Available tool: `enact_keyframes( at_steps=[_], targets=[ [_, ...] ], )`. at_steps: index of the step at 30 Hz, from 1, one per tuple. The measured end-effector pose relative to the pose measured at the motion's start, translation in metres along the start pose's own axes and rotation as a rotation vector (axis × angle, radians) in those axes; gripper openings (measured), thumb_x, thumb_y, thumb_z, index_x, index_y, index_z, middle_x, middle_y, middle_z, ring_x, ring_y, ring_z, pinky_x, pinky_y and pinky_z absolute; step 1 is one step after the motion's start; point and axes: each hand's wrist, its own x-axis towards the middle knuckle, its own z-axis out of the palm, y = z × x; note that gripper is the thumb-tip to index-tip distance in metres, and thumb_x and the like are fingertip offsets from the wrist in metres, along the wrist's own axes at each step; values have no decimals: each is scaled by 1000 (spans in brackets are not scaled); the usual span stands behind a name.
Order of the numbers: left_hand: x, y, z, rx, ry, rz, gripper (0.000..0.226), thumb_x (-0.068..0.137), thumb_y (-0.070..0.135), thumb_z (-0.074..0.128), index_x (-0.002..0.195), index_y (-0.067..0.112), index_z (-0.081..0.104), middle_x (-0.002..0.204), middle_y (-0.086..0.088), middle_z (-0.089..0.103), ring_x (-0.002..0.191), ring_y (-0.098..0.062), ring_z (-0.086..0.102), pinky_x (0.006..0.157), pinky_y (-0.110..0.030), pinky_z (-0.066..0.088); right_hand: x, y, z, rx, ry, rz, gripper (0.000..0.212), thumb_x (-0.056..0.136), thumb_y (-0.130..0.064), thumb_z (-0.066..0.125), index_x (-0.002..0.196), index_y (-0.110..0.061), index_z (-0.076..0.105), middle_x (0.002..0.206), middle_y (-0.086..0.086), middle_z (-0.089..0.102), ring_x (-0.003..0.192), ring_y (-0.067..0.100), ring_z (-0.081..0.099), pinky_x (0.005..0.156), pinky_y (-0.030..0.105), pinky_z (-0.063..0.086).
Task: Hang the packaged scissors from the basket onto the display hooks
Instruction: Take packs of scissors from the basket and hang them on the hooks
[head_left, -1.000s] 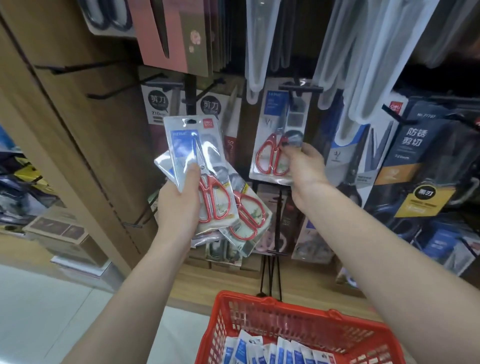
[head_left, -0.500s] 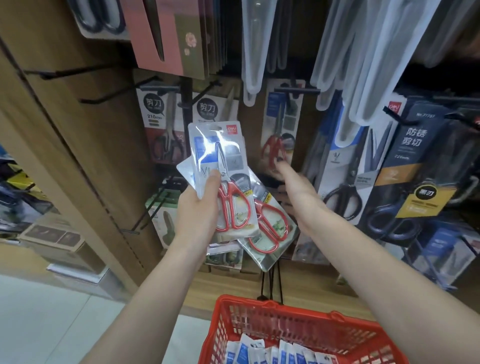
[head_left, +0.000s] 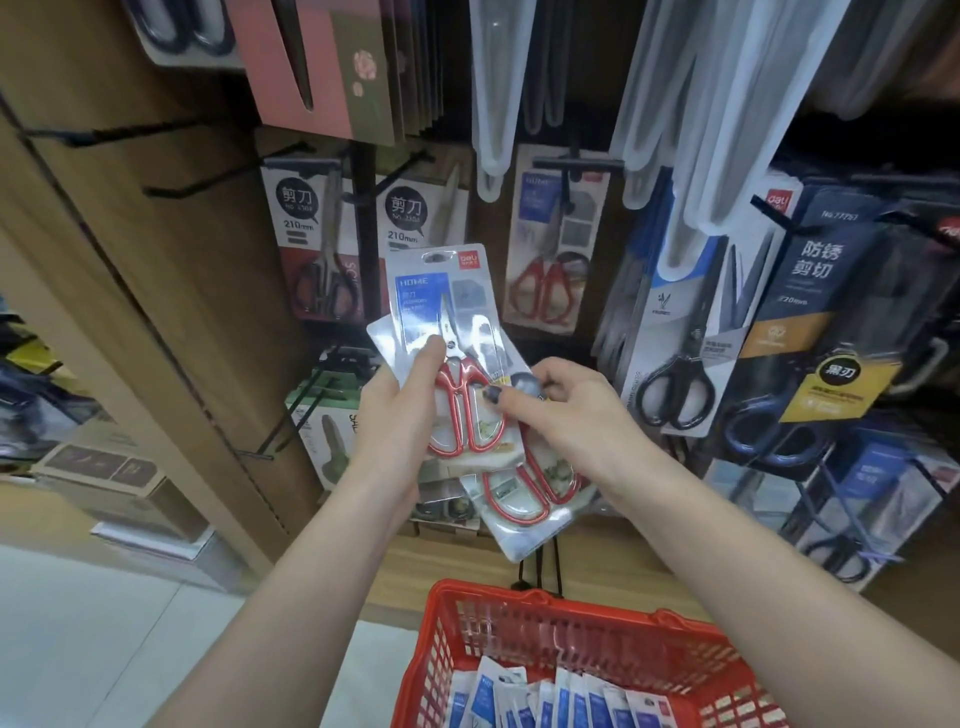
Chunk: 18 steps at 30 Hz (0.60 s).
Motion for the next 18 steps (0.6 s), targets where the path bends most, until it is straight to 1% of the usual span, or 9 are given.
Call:
enact_keyframes(
  at_steps=[2, 4, 7, 10, 13, 15, 16, 17, 18],
  targets=[
    [0, 2, 1, -14, -11, -19, 29, 104, 49, 60, 122, 30, 71, 99, 2, 83, 86, -20, 82, 74, -40, 68, -1, 3, 1, 51, -3, -10, 27, 91, -31, 79, 98, -6, 69, 93, 14, 78, 93, 39, 74, 90, 58, 59],
    [1, 4, 2, -52, 4, -71, 33, 105, 54, 55, 120, 30, 72, 100, 0, 83, 90, -23, 81, 91, -52, 63, -1, 7, 1, 86, -4, -26, 16, 96, -26, 73, 105, -13, 71, 92, 10, 80, 89, 33, 77, 88, 57, 60],
    [2, 4, 1, -25, 29, -83, 43, 107, 61, 42, 119, 31, 71, 102, 2, 82, 97, -22, 80, 102, -57, 56, -2, 12, 1, 108, 6, -53, 9, 102, -23, 63, 109, -21, 67, 91, 3, 80, 85, 25, 78, 86, 54, 62],
    [4, 3, -2, -4, 58, -35, 42, 110, 56, 40, 116, 26, 69, 98, 3, 82, 90, -19, 80, 96, -52, 60, -5, 17, 0, 137, 52, -74, 5, 103, -17, 60, 106, -15, 63, 87, 8, 78, 84, 29, 75, 86, 56, 57],
    [6, 2, -5, 14, 95, 13, 31, 110, 51, 44, 110, 29, 65, 95, 6, 82, 84, -16, 81, 85, -48, 63, -13, 26, -2, 217, 72, -79, 4, 103, -16, 61, 106, -14, 61, 93, 13, 76, 91, 35, 74, 89, 57, 56],
    [6, 2, -7, 25, 105, 45, 28, 110, 50, 45, 106, 30, 64, 95, 8, 82, 85, -17, 81, 82, -47, 65, -21, 33, -4, 298, 89, -88, 4, 104, -16, 60, 107, -14, 60, 96, 20, 74, 92, 40, 73, 83, 58, 58],
    [6, 2, -9, 36, 105, 62, 26, 110, 50, 47, 104, 31, 64, 96, 9, 82, 85, -16, 81, 81, -46, 65, -25, 36, -5, 349, 97, -104, 2, 104, -14, 60, 105, -15, 60, 94, 21, 74, 87, 37, 74, 70, 53, 61],
    [5, 2, -11, 53, 107, 83, 25, 110, 50, 48, 103, 32, 63, 96, 10, 82, 86, -15, 81, 80, -45, 65, -30, 39, -7, 388, 103, -129, 4, 103, -14, 60, 102, -18, 61, 90, 18, 75, 79, 30, 75, 60, 41, 60],
    [5, 3, -12, 78, 112, 105, 24, 109, 50, 49, 102, 32, 63, 97, 10, 82, 86, -14, 81, 81, -46, 66, -35, 42, -8, 410, 102, -158, 8, 102, -15, 61, 98, -22, 63, 87, 14, 77, 74, 23, 75, 57, 30, 58]
  ],
)
